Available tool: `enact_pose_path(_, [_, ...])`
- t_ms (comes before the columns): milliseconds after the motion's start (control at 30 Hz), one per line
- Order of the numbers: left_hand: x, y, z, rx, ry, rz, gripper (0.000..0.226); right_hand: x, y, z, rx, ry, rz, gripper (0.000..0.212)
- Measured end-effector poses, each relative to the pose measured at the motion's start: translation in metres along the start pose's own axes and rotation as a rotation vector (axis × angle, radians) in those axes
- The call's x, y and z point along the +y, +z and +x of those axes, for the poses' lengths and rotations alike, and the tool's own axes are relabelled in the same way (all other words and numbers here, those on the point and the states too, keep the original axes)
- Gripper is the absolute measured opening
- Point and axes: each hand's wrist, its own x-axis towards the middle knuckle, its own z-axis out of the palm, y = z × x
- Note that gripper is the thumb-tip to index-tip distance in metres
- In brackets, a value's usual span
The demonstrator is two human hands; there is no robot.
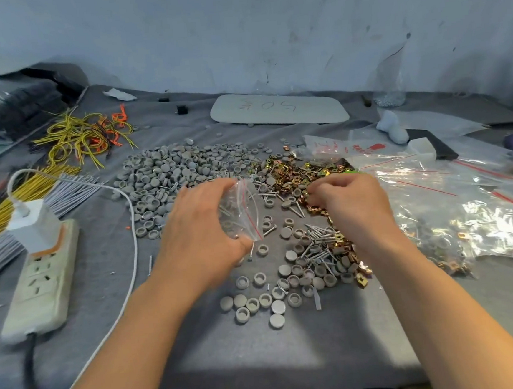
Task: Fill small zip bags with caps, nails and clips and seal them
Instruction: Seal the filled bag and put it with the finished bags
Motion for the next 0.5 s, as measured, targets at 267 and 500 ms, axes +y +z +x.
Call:
enact_pose_path(267, [-0.007, -0.005, -0.002, -0.208, -0.032, 0.078, 0.095, 0.028, -0.01, 0.018, -0.268, -0.06, -0.692, 0.048])
enact_pose_path(500, [-0.011, -0.001, -0.003, -0.265, -0.055, 0.093, 0.094, 0.031, -0.013, 0.015, -0.237, -0.097, -0.759, 0.027])
